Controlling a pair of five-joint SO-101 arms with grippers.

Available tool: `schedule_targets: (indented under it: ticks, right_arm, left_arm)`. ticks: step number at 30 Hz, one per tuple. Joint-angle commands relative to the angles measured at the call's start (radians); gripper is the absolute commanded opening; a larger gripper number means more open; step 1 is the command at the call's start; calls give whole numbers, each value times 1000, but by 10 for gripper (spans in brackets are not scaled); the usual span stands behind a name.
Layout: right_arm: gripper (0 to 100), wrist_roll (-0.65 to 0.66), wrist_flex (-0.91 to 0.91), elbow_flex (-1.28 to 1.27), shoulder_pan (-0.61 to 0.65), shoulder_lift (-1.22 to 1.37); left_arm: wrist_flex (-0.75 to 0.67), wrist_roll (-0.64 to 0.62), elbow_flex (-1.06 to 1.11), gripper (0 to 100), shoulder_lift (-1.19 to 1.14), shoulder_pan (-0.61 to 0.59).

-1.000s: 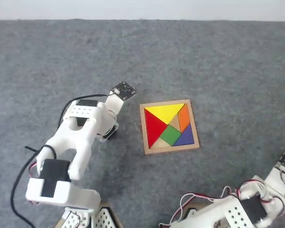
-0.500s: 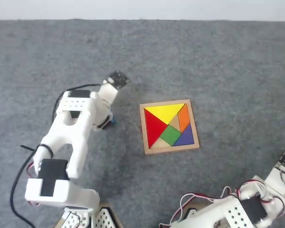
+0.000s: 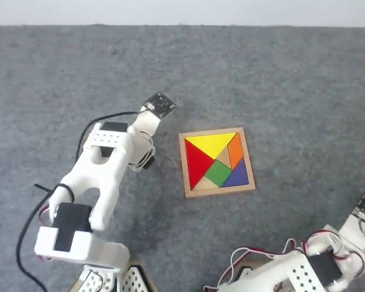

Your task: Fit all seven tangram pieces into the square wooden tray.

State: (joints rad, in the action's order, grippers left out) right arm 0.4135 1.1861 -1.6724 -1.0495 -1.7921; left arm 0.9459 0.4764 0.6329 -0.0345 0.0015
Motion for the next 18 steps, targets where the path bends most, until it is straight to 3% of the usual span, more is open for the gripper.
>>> schedule_targets:
  ticks: [1, 18]
  right_arm:
    - [87, 3, 4, -11, -13, -19]
    - [87, 3, 4, -11, -15, -19]
  left_arm:
    - [-40, -15, 4, 151, 31, -5]
    - [64, -15, -180, 126, -155, -20]
